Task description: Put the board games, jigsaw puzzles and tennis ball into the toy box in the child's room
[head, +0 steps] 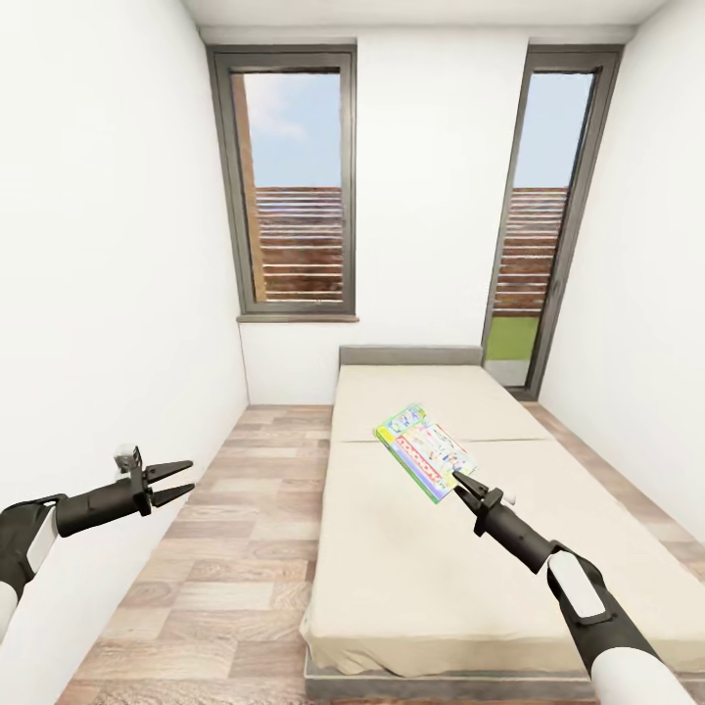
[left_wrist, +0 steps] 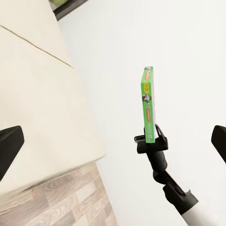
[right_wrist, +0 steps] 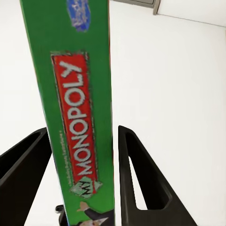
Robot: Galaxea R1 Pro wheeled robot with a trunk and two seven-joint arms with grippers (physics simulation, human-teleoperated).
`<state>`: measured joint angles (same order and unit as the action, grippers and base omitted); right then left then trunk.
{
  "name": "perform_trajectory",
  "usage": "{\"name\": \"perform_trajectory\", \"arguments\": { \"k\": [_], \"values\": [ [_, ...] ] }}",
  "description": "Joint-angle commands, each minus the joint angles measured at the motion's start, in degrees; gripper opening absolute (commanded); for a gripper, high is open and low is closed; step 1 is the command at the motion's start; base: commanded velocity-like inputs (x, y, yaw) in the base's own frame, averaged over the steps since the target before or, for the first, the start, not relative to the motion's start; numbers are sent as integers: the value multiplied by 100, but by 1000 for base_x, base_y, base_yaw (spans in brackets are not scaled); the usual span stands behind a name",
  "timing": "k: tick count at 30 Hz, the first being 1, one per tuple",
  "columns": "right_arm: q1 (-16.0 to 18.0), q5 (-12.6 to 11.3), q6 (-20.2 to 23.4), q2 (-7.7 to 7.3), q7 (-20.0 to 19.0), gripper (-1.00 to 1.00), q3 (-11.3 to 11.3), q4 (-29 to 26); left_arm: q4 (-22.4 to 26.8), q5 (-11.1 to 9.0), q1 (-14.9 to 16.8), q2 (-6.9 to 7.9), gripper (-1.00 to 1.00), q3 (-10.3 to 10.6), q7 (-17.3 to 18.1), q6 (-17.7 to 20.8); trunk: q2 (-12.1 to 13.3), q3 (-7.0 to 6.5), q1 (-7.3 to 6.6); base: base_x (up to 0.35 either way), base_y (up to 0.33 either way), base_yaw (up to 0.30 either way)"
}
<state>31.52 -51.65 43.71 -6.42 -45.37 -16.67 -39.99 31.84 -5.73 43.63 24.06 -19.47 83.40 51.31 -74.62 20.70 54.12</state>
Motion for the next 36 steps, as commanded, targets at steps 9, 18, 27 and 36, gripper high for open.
{"name": "perform_trajectory", "arguments": {
  "k": [9,18,27,36],
  "values": [
    [3,-13,-11,0,-1,-100,-5,0,-2,2,6,-9,100,-4,18,-36,-4,7,0,0,-4,196],
    [3,-16,-31,1,2,-100,-3,0,-2,2,6,-22,100,-4,18,-96,-4,7,0,0,-230,14],
    [3,-18,-30,1,-11,-100,-3,0,-2,2,6,-24,100,4,18,-103,-4,7,0,-1,-296,107],
    [3,-21,-29,6,-14,-100,-3,0,-2,2,6,-32,100,5,18,-104,-4,7,0,-70,-264,264]
  ]
}}
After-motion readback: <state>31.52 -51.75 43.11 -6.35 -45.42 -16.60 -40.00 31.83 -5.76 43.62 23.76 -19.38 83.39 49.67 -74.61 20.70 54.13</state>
